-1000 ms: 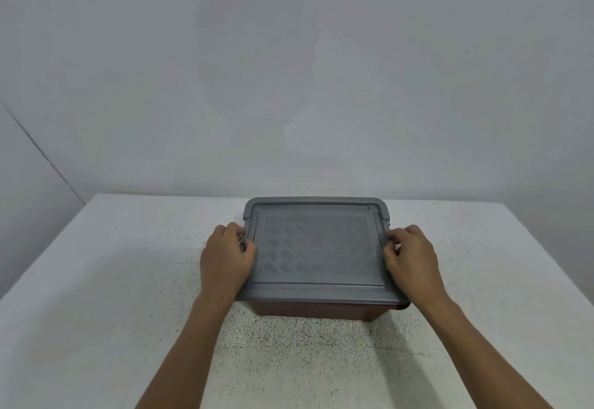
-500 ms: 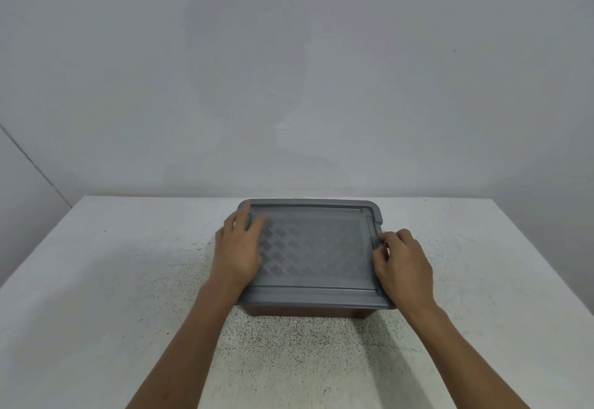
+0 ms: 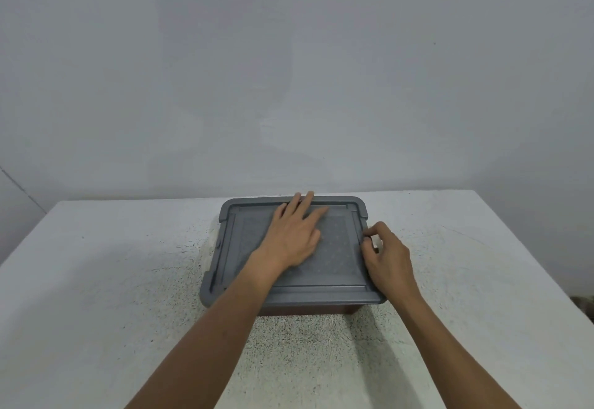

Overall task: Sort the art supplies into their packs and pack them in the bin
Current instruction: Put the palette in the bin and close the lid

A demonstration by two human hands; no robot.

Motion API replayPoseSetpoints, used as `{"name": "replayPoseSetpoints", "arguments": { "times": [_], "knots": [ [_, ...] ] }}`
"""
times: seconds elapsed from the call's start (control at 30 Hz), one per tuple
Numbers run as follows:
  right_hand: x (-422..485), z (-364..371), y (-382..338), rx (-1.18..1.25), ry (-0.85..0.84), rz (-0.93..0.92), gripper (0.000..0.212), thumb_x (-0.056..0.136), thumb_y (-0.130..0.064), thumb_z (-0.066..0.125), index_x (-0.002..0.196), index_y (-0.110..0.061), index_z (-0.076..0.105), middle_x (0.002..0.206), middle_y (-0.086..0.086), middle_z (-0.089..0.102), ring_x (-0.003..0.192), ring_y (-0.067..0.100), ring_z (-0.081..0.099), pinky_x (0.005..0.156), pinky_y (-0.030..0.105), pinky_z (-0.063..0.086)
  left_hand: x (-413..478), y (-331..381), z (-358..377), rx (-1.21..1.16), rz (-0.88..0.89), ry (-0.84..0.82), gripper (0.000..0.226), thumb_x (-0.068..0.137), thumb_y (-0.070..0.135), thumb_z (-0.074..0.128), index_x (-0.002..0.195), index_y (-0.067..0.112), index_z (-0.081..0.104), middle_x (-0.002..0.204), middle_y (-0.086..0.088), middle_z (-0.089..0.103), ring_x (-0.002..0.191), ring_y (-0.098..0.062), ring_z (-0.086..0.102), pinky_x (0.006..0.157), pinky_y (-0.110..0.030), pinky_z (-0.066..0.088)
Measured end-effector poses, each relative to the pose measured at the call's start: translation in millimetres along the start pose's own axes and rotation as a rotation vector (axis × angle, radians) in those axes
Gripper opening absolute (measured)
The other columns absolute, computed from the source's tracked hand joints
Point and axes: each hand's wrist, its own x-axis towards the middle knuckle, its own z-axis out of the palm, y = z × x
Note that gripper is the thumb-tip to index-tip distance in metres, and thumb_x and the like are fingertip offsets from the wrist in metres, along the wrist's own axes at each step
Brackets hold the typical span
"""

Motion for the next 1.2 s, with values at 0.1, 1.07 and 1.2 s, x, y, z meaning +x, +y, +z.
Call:
{"name": "replayPoseSetpoints", "arguments": {
  "times": [0.1, 1.07, 1.2],
  "knots": [
    [-1.6, -1.7, -1.1, 0.100, -0.036, 0.099, 0.012, 0.097, -0.026, 0.051, 0.108, -0.029, 0.047, 0.080, -0.001, 0.061, 0.068, 0.015, 0.059, 0.055, 0.028, 0.045, 1.7, -1.3, 7.7, 0.029, -0.009, -0.014, 0.053, 0.100, 0.034, 0.026, 0.153, 0.032, 0.019, 0.164, -0.001, -0.001, 0.150, -0.022, -0.005, 0.121, -0.047, 0.002],
    [-2.1, -2.6, 7.3, 0.189, -0.046, 0.116, 0.021, 0.099, -0.037, 0.051, 0.117, -0.028, 0.057, 0.086, 0.000, 0.064, 0.077, 0.010, 0.061, 0.056, 0.012, 0.043, 3.0, 0.6, 14.9, 0.000, -0.033, -0.004, 0.062, 0.090, 0.041, 0.013, 0.151, 0.034, 0.022, 0.164, 0.000, 0.002, 0.150, -0.021, -0.005, 0.120, -0.049, -0.002],
    [-0.8, -2.0, 6.4, 0.132, -0.048, 0.097, 0.030, 0.099, -0.037, 0.049, 0.126, -0.026, 0.054, 0.107, 0.001, 0.062, 0.092, 0.017, 0.062, 0.074, 0.029, 0.051, 1.3, -6.6, 7.2, -0.028, -0.013, -0.028, 0.051, 0.102, 0.040, 0.023, 0.153, 0.037, 0.019, 0.164, 0.000, -0.002, 0.150, -0.017, -0.007, 0.120, -0.045, -0.007]
  ]
}}
